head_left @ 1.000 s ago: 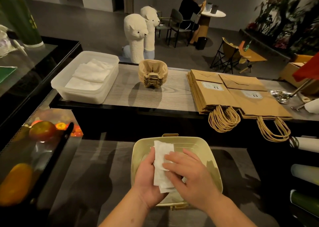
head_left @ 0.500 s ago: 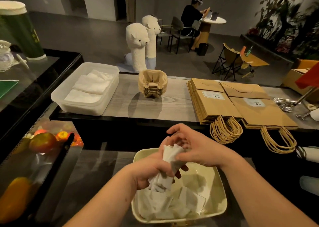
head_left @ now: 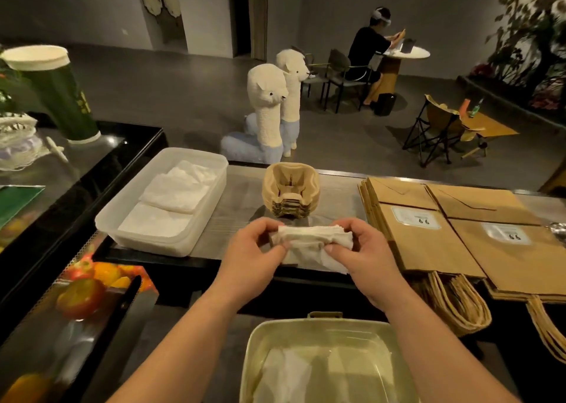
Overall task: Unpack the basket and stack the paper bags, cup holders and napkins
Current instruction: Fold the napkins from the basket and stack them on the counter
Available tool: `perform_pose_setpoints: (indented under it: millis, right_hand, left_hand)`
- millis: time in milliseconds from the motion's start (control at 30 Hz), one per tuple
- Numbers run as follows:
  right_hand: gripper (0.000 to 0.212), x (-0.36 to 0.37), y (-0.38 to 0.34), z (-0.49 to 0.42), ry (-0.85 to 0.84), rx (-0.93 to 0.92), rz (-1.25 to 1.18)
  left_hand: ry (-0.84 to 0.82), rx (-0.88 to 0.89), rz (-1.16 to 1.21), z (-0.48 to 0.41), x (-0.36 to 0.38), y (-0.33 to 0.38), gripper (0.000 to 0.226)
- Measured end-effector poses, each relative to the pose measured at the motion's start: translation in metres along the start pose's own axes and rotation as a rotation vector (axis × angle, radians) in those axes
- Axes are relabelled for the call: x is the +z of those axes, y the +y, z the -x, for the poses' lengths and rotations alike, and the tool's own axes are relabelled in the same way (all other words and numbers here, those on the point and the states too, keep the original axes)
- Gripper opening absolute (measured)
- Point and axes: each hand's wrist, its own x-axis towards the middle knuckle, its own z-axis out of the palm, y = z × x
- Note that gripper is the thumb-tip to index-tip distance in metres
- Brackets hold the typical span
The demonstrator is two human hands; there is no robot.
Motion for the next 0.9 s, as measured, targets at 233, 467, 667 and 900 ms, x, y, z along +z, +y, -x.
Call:
perform_pose_setpoints:
  millis: [233,467,667,900]
  right_hand:
    - [0.039,0.016,0.025,-0.022,0.057,0.048,-0.088]
    - [0.058,0.028,0.032,-0.028,0.021,0.083,-0.278]
    - [0.043,0.03,0.031,-0.033,0.244,0.097,-0.214]
    - [0.036,0.036,0.026,-0.03,0.22,0.081,-0.317]
  left_hand:
    - [0.009,0.008,0.016,-0.023,0.022,-0.014,0.052]
    - [-0.01,0.033,0.016,-0.029,0.048,-0.011,0.075]
    - [0.12,0.008,0.092,-0.03,0.049,-0.009,0.061]
    - [0.249,0.011,0.254,-0.028,0.064,-0.01,0.038]
